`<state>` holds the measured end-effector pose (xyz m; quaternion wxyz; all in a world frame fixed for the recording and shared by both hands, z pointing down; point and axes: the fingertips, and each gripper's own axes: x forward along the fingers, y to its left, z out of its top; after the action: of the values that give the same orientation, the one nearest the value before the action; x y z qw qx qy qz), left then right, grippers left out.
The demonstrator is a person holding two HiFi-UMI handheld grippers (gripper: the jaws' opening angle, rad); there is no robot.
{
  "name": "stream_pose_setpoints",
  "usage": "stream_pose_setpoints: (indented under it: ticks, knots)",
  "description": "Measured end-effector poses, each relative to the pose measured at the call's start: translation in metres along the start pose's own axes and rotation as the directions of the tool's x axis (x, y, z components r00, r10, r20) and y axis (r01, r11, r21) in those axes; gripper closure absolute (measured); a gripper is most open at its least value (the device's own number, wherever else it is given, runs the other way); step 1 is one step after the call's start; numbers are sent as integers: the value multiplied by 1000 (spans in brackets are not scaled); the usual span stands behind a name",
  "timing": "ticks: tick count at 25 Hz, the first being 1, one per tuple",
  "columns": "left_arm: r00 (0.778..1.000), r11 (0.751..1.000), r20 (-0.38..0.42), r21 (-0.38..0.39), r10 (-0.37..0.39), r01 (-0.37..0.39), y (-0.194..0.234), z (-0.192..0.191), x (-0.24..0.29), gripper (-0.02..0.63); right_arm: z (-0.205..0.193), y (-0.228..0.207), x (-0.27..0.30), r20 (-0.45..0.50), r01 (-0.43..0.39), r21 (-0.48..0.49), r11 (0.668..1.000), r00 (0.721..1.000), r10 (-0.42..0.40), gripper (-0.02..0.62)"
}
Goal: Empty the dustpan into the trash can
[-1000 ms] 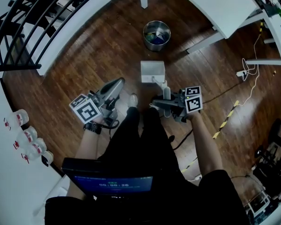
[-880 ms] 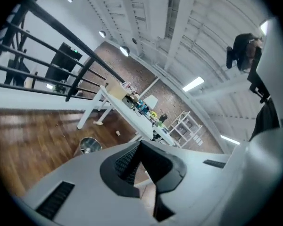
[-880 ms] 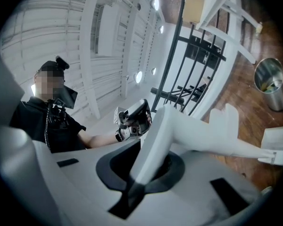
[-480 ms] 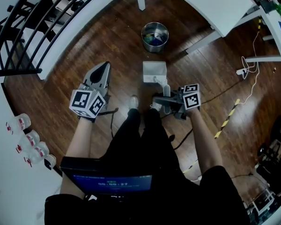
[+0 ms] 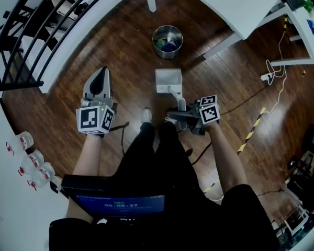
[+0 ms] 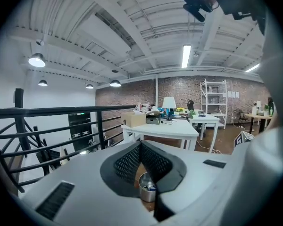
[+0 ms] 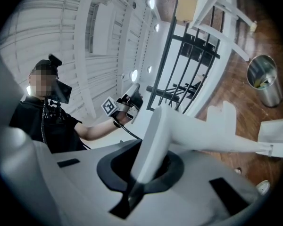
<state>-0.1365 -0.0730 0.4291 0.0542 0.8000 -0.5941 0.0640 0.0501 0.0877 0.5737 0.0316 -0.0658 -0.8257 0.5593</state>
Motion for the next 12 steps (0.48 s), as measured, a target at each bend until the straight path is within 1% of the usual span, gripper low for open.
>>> stream_pose_setpoints:
  ticks: [1,5,12]
  knots:
    - [1000,1000,1,-9,-2,2,0,1,1,606,-3,0,0,-4,3,4,1000,1000,-3,588]
    - [1000,996,3,-86,-27,27,-1,-1,3,606,-17,-2,1,-20,7,24,1000,1000,-6,594]
    - [999,995,10,-96,-32,32,-5,1,0,606,-38,-2,7,-67,-9,68,998,998,14,595]
